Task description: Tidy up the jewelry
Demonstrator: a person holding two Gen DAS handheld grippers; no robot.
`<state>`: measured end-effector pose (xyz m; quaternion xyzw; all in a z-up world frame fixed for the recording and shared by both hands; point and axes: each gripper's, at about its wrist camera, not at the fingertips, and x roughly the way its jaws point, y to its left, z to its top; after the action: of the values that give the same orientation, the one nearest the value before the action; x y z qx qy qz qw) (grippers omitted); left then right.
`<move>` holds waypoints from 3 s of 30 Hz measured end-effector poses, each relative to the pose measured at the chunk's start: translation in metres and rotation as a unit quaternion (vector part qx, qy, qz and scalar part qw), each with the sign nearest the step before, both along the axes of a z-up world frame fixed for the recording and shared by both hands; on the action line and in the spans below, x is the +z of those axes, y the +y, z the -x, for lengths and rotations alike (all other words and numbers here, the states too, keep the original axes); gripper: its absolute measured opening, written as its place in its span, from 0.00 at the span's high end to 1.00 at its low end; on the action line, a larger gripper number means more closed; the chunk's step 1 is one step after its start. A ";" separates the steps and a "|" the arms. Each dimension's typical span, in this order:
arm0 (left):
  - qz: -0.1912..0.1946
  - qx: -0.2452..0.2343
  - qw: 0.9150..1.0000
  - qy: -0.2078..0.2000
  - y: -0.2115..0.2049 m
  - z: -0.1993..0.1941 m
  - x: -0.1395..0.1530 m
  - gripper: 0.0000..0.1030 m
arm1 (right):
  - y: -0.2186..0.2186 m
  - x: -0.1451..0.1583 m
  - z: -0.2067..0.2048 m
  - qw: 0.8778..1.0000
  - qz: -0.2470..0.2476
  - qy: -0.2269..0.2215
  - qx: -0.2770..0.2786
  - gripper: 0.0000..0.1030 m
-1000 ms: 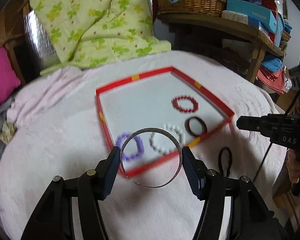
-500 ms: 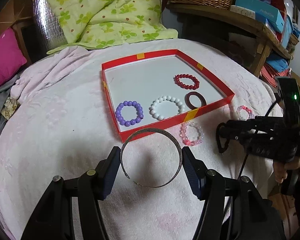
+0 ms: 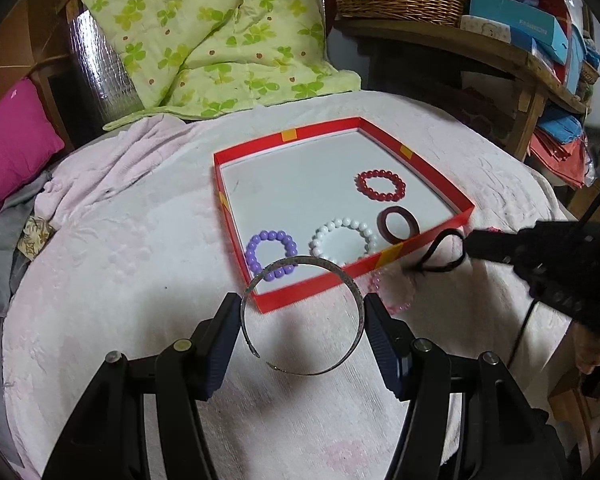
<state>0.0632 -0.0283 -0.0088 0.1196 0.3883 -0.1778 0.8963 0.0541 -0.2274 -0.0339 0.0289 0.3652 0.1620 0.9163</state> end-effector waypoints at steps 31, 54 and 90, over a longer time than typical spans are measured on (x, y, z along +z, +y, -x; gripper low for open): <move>0.001 0.013 1.000 0.023 0.002 -0.011 -0.016 0.38 | -0.040 -0.034 -0.033 0.996 -0.059 0.054 -0.035 0.67; 0.012 0.019 0.999 0.023 0.006 -0.014 -0.005 0.38 | -0.022 0.006 -0.009 0.999 -0.051 0.001 -0.017 0.93; 0.037 0.024 0.998 0.050 0.012 -0.011 -0.014 0.38 | -0.006 -0.038 -0.008 0.989 -0.001 0.112 -0.101 0.95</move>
<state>0.0738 -0.0164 -0.0228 0.0674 0.4286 -0.1760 0.8836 0.0622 -0.2332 -0.0714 0.0844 0.4603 0.0646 0.8814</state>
